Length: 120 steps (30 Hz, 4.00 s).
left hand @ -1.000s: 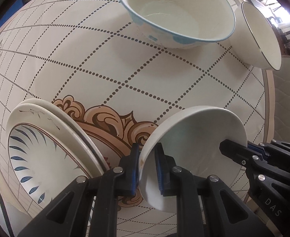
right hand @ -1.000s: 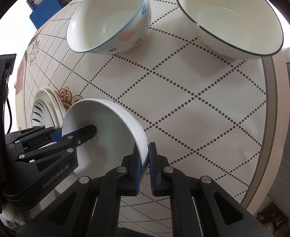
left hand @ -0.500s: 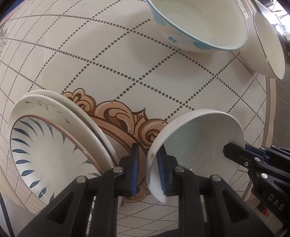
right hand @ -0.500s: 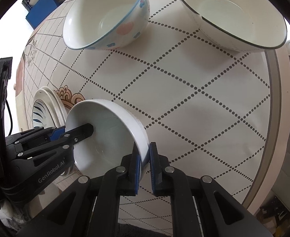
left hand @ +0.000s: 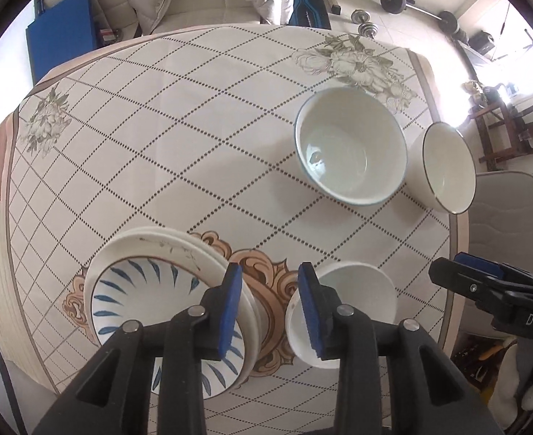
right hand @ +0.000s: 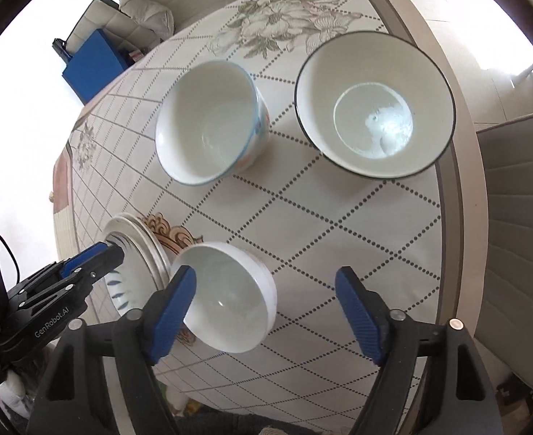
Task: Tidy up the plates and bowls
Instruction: 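Carry the white bowl beside the plate stack, lower it, open both grippers, then grasp the rim of the pink-and-blue dotted bowl with both grippers, then lift the dotted bowl and carry it over the white bowl, then lower the dotted bowl into the white bowl and open both grippers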
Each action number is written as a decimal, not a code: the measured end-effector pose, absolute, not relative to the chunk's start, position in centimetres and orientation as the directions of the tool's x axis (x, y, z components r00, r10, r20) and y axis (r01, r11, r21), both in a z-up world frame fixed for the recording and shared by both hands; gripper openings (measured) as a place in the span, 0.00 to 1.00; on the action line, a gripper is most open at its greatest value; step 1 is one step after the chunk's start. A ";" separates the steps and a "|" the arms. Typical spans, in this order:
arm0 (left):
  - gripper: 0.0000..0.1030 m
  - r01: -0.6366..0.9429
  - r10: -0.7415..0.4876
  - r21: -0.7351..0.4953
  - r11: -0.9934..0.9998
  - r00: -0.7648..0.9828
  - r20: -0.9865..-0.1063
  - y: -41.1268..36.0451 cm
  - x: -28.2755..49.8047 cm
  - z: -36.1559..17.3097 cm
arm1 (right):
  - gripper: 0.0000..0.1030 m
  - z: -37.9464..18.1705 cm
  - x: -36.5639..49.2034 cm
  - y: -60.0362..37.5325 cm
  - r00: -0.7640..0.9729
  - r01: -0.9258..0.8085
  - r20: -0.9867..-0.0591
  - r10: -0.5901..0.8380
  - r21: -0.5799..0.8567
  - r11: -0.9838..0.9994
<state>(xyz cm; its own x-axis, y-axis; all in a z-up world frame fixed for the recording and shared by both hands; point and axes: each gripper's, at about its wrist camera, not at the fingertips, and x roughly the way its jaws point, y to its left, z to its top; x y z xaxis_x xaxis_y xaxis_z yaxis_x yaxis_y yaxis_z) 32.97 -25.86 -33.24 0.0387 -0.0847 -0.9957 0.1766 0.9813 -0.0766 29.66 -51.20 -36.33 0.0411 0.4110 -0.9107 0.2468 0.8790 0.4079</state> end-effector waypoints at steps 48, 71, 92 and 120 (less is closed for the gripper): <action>0.15 0.374 -0.066 -0.100 0.922 -0.104 -0.992 -33.4 46.1 -40.9 | 0.14 -44.9 40.7 -49.2 0.011 0.524 -0.890 0.455 0.393 0.756; 0.15 0.411 -0.077 -0.092 0.907 -0.052 -0.996 -33.7 42.1 -35.1 | 0.13 -40.2 37.1 -49.2 0.037 0.496 -0.886 0.463 0.419 0.761; 0.15 0.410 -0.097 -0.147 0.900 -0.139 -0.986 -30.3 31.7 -34.9 | 0.13 -35.9 26.3 -47.9 0.026 0.458 -0.907 0.420 0.384 0.802; 0.15 0.428 -0.006 -0.102 0.898 -0.219 -0.976 -31.6 30.1 -38.1 | 0.13 -39.5 23.6 -47.6 -0.066 0.501 -0.889 0.454 0.364 0.785</action>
